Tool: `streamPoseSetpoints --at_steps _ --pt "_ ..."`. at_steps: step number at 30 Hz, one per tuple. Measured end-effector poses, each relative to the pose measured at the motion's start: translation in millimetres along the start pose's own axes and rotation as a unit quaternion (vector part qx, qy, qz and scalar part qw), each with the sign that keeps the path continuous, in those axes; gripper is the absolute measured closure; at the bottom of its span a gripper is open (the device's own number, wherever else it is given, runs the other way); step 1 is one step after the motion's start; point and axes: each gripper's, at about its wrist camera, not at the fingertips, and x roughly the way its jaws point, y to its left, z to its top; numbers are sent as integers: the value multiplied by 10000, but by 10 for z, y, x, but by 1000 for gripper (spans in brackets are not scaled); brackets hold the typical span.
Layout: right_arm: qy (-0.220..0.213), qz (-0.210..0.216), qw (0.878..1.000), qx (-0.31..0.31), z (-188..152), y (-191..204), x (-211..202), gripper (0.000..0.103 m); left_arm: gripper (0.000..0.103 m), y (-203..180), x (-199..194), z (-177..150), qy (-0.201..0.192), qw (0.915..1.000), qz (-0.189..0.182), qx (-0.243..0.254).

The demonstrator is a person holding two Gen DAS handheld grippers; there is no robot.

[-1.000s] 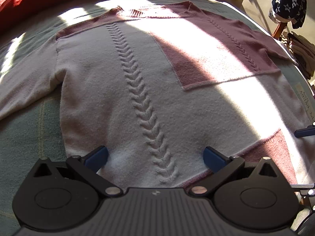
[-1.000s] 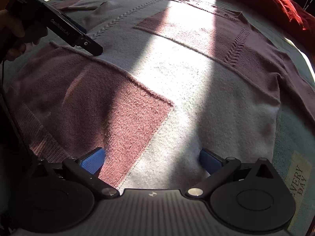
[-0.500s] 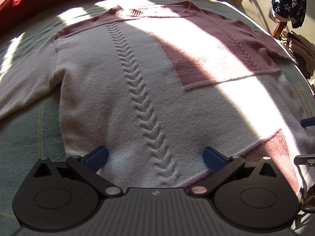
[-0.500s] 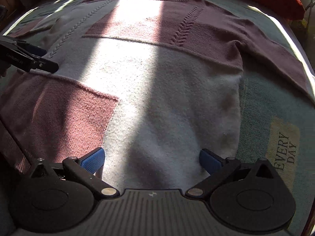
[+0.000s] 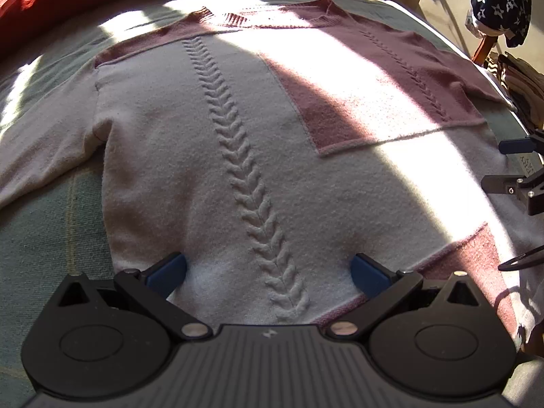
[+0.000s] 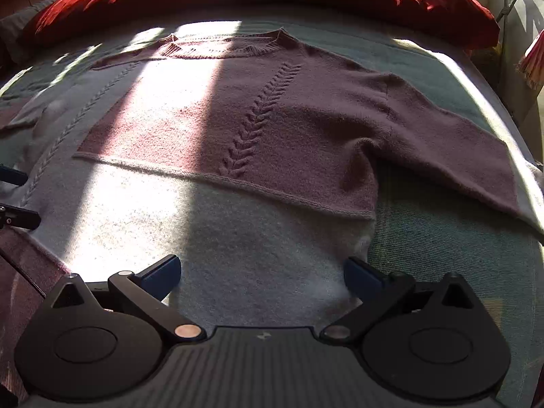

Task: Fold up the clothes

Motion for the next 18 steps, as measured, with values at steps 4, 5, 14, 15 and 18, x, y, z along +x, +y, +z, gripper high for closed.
streamPoseSetpoints --at_steps 4,5,14,15,18 --pt "-123 319 9993 144 14 69 -97 0 0 -4 1 0 -11 10000 13 -11" --pt "-165 351 9992 104 28 105 -85 0 0 -5 1 0 -11 10000 14 -11" --pt "-103 -70 9997 211 -20 44 -129 0 0 9 5 1 -12 10000 -1 9" --pt "-140 48 9996 244 -35 57 -191 0 0 5 6 -1 -22 10000 11 5" --pt "170 187 9992 295 -162 117 -175 0 0 -1 7 4 -5 10000 30 3"
